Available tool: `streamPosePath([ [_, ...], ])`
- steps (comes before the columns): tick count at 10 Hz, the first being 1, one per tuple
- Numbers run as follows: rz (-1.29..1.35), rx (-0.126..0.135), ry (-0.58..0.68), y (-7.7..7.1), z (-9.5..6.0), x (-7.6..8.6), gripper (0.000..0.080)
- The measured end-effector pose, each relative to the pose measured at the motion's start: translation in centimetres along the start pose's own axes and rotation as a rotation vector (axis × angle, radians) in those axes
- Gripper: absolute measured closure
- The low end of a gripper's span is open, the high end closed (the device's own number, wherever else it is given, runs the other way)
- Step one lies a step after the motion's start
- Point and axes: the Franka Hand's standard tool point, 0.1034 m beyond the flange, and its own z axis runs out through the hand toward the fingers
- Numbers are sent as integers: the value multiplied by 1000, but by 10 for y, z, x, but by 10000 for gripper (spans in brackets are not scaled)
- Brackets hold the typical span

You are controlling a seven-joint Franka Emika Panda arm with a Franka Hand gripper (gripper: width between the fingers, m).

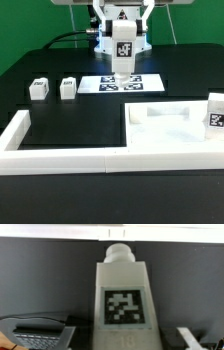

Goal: Assemble square table

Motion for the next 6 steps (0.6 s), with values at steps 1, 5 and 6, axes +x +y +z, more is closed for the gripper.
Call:
streamPosePath([
  [1,-1,-1,-3,0,1,-2,508],
  [5,-33,4,37,-15,38,-25,508],
  [6,-35,17,39,-24,46,-30,508],
])
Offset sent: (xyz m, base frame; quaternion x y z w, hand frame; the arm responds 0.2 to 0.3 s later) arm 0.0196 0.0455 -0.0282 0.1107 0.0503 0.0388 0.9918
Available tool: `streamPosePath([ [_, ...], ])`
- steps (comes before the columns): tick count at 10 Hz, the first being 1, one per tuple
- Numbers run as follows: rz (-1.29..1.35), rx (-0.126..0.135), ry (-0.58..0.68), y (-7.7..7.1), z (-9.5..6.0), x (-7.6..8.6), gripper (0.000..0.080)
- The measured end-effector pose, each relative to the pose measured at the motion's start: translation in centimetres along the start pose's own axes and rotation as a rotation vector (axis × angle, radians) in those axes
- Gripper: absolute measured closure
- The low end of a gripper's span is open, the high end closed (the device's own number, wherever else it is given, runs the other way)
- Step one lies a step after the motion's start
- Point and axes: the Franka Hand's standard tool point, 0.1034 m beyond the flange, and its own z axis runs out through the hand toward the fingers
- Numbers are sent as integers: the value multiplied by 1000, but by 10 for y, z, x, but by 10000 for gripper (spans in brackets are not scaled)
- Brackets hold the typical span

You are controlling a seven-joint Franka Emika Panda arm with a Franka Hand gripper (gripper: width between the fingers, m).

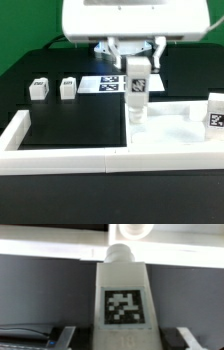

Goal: Assemble square table

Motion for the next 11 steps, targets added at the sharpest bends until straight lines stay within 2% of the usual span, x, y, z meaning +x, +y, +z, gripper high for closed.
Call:
streamPosePath([
  [3,-7,1,-12,-7,22,-11,508],
  [11,-11,2,-40,-9,35,-25,508],
])
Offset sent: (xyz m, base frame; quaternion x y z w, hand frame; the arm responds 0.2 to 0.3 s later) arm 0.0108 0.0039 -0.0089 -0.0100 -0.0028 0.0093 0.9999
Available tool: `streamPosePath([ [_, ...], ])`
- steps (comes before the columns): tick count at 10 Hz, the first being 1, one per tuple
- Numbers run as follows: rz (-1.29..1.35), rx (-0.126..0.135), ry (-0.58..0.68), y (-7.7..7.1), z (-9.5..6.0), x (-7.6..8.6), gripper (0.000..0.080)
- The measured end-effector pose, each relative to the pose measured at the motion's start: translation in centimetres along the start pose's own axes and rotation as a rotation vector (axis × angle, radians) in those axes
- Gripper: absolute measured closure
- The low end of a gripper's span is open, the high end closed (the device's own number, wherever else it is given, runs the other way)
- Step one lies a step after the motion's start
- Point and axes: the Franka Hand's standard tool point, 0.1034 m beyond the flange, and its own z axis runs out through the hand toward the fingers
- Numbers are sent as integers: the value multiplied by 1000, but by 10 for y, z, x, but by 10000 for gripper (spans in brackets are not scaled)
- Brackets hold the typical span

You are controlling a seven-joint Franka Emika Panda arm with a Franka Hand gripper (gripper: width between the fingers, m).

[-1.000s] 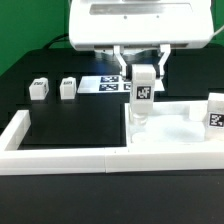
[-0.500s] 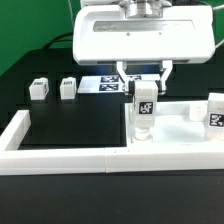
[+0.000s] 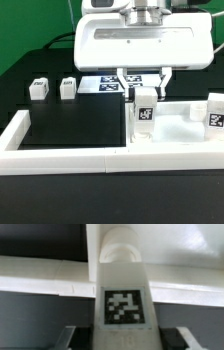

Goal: Assemble square table

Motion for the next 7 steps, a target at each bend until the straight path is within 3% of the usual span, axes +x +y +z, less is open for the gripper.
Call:
streamPosePath([
  [3,0,0,-1,0,0,0,499],
  [4,0,0,-1,0,0,0,312],
  [5,0,0,-1,0,0,0,187],
  [7,0,0,-1,0,0,0,161],
])
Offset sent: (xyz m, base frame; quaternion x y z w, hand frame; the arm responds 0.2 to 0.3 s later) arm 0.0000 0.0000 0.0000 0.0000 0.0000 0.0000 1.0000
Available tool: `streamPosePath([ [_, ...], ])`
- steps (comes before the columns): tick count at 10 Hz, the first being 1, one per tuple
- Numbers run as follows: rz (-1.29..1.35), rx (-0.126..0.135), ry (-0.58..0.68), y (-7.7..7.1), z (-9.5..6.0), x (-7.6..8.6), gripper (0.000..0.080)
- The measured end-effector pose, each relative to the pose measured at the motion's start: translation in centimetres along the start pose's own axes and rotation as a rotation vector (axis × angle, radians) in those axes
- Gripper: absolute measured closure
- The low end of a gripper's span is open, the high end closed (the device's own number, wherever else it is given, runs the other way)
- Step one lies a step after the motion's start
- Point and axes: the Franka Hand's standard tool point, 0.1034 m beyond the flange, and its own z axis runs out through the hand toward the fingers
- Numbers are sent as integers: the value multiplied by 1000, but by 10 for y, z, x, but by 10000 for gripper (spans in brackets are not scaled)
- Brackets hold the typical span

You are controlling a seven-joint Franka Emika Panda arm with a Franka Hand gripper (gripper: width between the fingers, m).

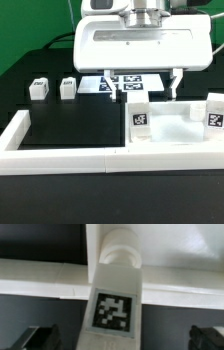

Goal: Assemble square table

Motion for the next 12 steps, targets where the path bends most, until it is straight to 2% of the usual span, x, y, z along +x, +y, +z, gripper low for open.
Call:
streamPosePath([
  [6,2,3,-10,1,0,0,151],
  [8,24,35,-84,8,-10,13,151],
  [10,41,58,-134,8,-7,22,151],
  [12,56,109,-283,2,0,18,151],
])
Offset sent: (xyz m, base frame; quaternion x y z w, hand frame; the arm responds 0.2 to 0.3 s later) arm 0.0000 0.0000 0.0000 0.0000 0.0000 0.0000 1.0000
